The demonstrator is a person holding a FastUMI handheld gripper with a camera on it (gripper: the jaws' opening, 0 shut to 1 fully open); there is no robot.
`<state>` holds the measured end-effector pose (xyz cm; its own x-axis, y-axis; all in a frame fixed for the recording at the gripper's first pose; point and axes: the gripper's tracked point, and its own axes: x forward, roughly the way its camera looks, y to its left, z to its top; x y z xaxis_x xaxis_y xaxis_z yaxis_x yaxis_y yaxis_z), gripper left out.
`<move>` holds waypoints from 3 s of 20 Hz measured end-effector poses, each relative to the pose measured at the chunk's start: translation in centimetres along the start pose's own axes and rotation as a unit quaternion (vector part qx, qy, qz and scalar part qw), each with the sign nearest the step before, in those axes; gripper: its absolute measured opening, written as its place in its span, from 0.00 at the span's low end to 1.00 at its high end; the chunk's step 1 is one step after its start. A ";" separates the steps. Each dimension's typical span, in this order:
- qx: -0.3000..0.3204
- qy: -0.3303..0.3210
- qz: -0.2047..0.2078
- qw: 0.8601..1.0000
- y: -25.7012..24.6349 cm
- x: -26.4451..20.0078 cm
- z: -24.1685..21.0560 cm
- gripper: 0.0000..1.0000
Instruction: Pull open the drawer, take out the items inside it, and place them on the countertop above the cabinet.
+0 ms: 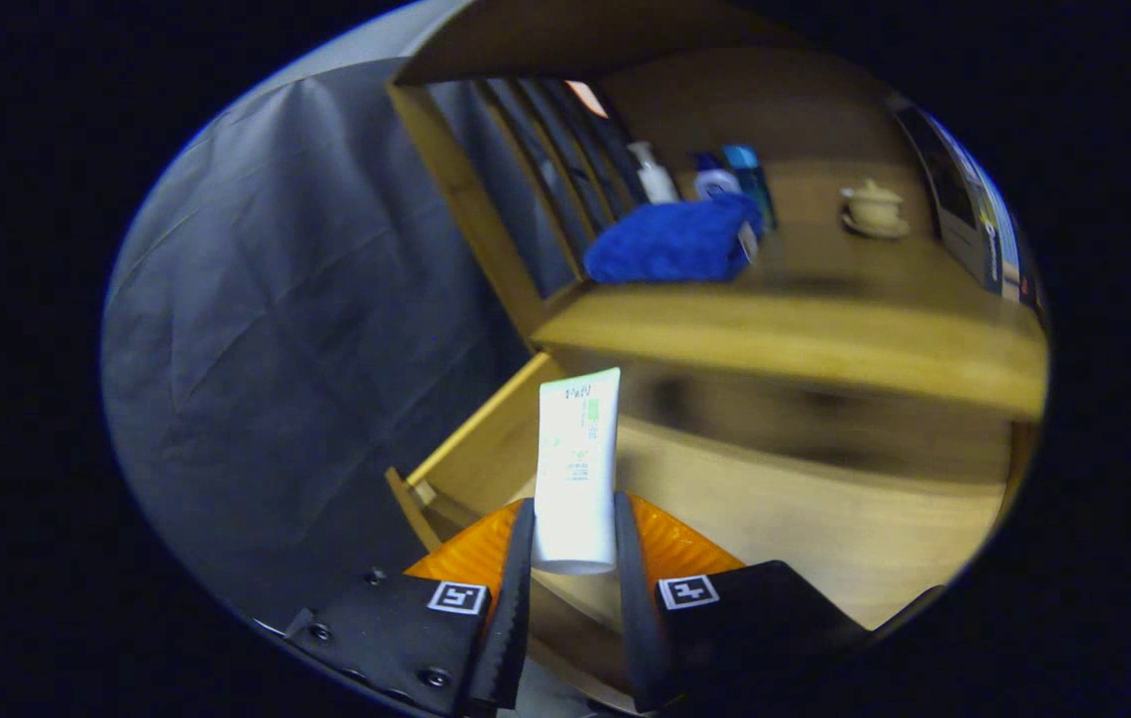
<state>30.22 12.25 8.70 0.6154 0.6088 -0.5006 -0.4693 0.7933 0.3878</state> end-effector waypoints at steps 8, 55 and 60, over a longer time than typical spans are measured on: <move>-0.018 -0.149 -0.099 0.984 -10.8 0.4 17.3 0.49; 0.006 -0.198 -0.377 0.905 -23.6 -0.8 21.9 0.99; -0.057 -0.261 -0.349 0.898 -15.8 -6.4 23.7 0.98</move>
<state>48.64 -4.27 24.14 0.9839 -0.0988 -0.1493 0.1035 0.9943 0.0241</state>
